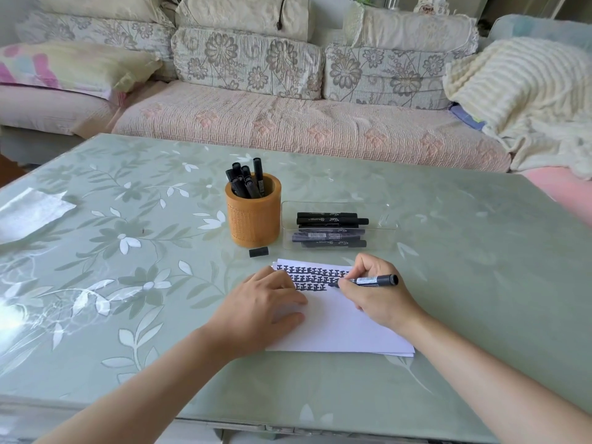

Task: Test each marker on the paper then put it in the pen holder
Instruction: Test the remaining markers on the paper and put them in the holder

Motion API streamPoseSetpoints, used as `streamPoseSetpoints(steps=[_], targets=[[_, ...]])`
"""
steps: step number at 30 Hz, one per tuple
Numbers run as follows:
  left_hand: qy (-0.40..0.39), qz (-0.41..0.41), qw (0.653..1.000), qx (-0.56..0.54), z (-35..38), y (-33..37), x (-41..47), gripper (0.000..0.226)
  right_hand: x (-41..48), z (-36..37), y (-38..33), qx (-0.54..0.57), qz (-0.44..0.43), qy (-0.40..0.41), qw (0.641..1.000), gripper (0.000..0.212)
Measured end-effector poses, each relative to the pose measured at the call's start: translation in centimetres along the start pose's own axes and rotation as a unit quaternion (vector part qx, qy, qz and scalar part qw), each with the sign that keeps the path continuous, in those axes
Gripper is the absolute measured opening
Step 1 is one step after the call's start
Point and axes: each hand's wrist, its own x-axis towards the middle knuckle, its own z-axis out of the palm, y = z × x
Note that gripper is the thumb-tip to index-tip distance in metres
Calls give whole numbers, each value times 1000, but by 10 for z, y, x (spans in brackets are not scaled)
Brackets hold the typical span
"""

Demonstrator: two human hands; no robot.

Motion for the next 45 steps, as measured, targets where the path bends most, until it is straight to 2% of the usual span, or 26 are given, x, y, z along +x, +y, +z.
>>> streamPoseSetpoints(steps=[18, 35, 42, 45], targets=[[-12, -14, 1000, -2, -1, 2, 1, 24, -4, 0, 2, -29, -49, -13, 998, 29], [-10, -13, 1000, -4, -2, 2, 1, 26, -2, 0, 4, -28, -47, -34, 998, 27], [-11, -9, 1000, -5, -2, 0, 1, 26, -2, 1, 1, -39, -53, -19, 998, 22], [-10, -8, 1000, -3, -2, 0, 2, 27, -1, -1, -1, 2, -37, -2, 999, 27]])
